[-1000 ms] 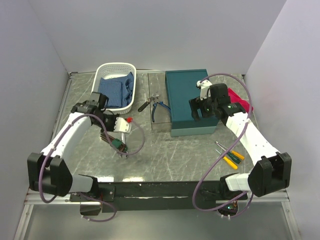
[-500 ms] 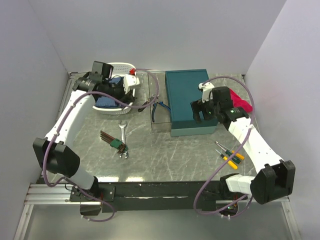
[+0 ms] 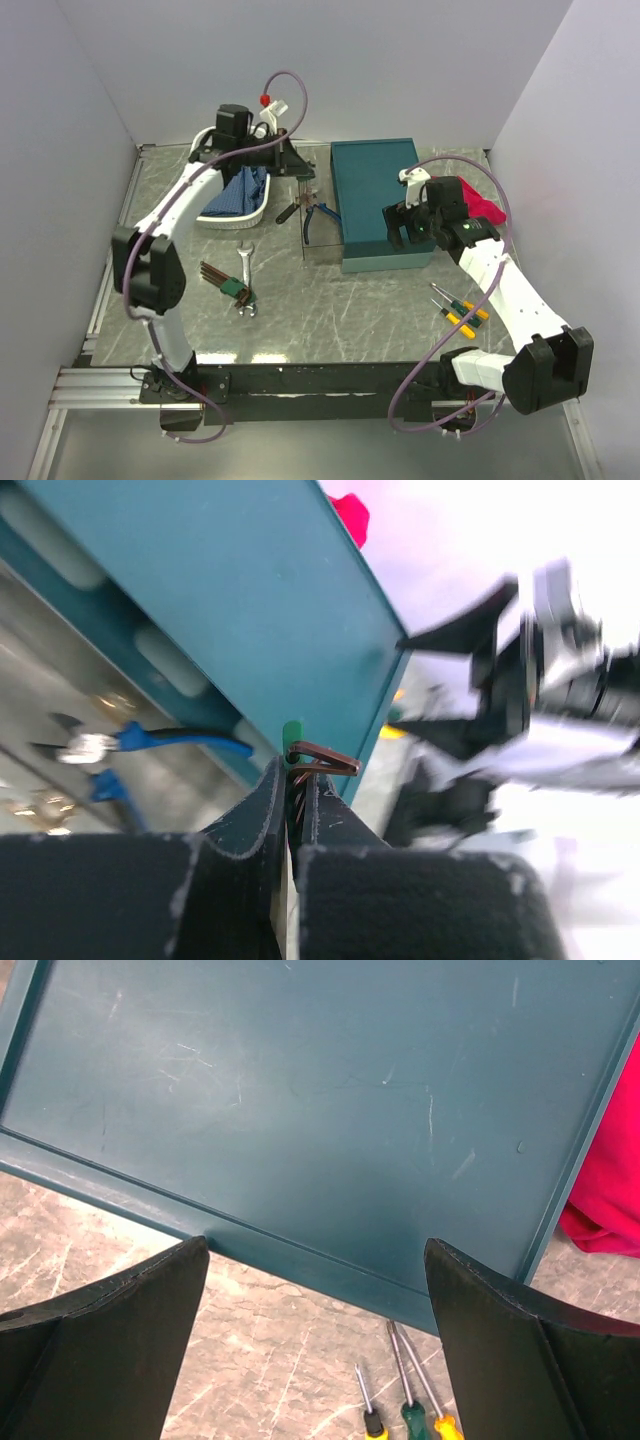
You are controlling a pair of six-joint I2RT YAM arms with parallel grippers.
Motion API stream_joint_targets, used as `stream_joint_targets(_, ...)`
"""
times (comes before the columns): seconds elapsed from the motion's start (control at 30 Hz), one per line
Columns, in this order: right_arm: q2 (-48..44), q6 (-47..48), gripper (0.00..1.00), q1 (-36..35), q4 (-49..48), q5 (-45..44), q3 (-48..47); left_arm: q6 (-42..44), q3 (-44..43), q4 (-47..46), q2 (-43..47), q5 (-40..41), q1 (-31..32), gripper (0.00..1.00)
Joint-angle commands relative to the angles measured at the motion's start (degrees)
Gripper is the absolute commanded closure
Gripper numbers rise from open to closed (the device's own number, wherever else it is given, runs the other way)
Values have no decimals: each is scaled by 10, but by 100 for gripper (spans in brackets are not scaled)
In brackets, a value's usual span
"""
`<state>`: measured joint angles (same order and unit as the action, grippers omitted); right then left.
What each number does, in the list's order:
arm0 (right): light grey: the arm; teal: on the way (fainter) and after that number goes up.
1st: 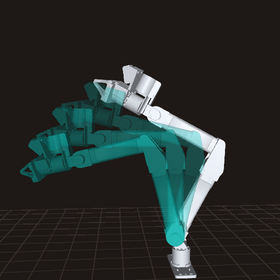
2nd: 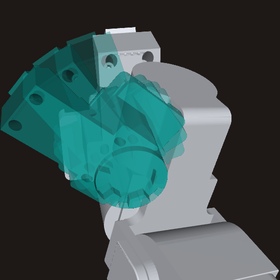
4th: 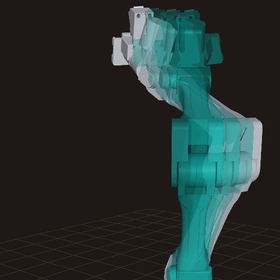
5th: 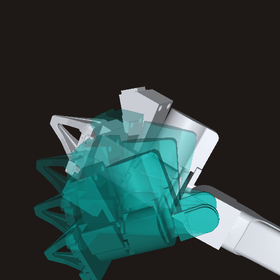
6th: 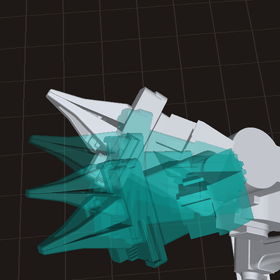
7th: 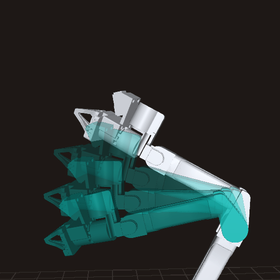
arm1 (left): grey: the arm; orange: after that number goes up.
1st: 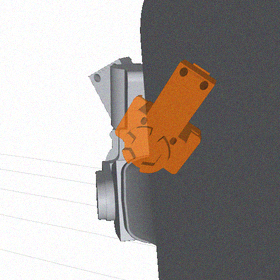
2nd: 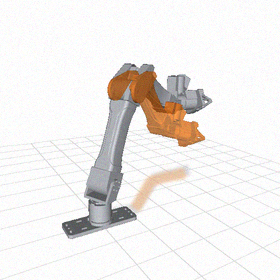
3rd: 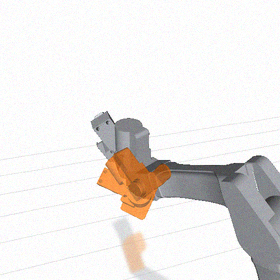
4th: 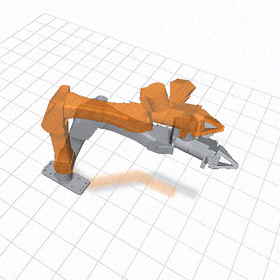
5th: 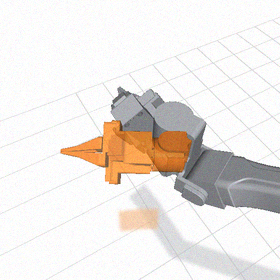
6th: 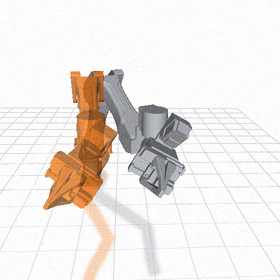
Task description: Sort the tools into containers
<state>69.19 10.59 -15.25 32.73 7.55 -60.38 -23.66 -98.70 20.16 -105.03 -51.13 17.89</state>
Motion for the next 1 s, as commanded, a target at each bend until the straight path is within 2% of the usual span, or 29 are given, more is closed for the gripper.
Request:
stream_joint_targets(0.0,-27,0,4,-4,-2,3,10,-237,-14,-100,-47,-10,10,99)
stream_joint_targets(0.17,-41,-2,4,-4,-6,4,25,-209,-40,-42,-76,55,21,99)
stream_joint_targets(0.3,-51,0,3,-3,-5,3,29,-188,-41,-14,-103,72,31,98)
stream_joint_targets(0.37,-55,2,3,-3,-4,1,31,-183,-41,-2,-109,79,36,87)
stream_joint_targets(0.43,-58,4,3,-3,-5,1,32,-179,-42,5,-118,93,43,70)
stream_joint_targets(0.5,-59,5,3,-3,-6,2,35,-169,-50,27,-125,119,48,64)
stream_joint_targets(0.53,-60,5,3,-4,-6,3,36,-165,-51,31,-126,123,49,55)
stream_joint_targets(0.67,-63,7,3,-3,-8,2,40,-158,-44,48,-126,134,48,38)
stream_joint_targets(0.8,-67,7,3,-3,-9,1,44,-143,-64,55,-113,149,42,31)
stream_joint_targets(0.97,-69,8,3,-3,-6,-4,40,-99,-94,92,-64,219,15,27)
